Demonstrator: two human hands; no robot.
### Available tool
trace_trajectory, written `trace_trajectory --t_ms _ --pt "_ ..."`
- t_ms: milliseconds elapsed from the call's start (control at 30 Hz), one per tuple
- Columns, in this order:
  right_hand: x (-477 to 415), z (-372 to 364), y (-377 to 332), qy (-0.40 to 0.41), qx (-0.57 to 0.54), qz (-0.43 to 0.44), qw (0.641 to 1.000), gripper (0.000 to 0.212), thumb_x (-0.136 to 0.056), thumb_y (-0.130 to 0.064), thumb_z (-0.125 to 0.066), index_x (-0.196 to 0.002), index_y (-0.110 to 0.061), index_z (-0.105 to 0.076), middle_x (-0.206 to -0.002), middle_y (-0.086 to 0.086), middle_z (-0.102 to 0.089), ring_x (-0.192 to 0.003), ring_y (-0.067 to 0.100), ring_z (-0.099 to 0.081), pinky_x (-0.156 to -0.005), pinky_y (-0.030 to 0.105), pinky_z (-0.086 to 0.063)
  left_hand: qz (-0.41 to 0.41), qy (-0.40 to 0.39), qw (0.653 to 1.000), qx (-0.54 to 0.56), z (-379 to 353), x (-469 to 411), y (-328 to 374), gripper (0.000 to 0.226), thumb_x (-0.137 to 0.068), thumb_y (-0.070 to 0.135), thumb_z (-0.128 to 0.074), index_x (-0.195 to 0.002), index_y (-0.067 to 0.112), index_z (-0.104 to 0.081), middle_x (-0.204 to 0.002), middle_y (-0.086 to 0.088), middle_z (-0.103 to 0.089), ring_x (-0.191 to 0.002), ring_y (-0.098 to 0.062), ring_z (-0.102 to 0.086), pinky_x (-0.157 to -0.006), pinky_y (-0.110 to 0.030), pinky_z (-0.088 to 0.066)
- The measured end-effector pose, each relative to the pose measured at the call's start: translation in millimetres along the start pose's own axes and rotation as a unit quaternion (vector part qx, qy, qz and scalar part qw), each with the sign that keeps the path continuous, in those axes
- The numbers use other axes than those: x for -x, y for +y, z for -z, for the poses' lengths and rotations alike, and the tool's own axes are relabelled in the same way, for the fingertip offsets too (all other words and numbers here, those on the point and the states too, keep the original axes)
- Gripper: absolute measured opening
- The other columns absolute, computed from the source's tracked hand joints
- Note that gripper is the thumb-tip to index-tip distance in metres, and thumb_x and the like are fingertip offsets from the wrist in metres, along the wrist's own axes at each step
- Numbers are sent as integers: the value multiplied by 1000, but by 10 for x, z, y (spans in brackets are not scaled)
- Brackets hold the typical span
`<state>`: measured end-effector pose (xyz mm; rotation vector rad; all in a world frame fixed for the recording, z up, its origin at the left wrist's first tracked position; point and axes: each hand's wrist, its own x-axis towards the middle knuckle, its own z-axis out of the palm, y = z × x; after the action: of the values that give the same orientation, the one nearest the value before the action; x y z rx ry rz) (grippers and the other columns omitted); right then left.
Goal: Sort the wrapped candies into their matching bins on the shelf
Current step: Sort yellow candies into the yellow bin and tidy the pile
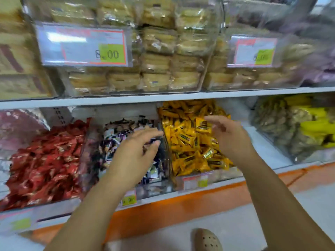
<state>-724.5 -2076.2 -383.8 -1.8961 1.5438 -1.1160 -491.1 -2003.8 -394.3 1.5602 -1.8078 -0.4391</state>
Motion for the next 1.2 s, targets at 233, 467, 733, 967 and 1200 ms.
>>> trace_trajectory --t_ms 233,467,733,967,1200 --pt "-116 652 635 -24 -4 -128 991 35 -96 8 -38 -109 -9 -65 -109 20 -61 -108 37 -55 -95 34 -49 -161 -129 975 -84 -903 -345 455 39 -98 41 -44 -137 37 -47 -153 15 -30 -145 -3 -9 -120 -36 -7" --pt "-246 334 731 -77 225 -78 968 28 -95 -5 -43 -112 -8 -65 -110 14 -61 -103 30 -57 -78 29 -39 -209 -168 942 -201 -1392 -518 564 51 -86 68 -27 -133 51 -41 -159 14 -10 -145 -13 19 -105 -66 18" --pt "-363 59 834 -80 296 -72 949 17 -86 -15 -56 -98 -7 -66 -104 13 -56 -92 28 -56 -67 25 -32 -150 -142 953 -222 -1341 -653 472 34 -92 56 -45 -123 44 -53 -156 23 -15 -145 -1 10 -106 -65 17" --pt "-276 308 728 -85 205 -91 971 30 -88 -17 -65 -118 -19 -65 -108 6 -60 -103 22 -59 -81 26 -45 -112 -137 975 -131 -1234 -676 426 29 -84 57 -57 -111 47 -57 -148 30 -28 -141 10 -2 -110 -57 19" --pt "-38 665 536 -112 17 -116 987 34 -87 -17 -67 -117 -34 -64 -105 -5 -62 -94 6 -61 -72 13 -44 -117 -82 986 -81 -1231 -633 526 63 -83 61 -55 -138 55 -25 -148 27 -29 -139 4 -15 -115 -53 13"
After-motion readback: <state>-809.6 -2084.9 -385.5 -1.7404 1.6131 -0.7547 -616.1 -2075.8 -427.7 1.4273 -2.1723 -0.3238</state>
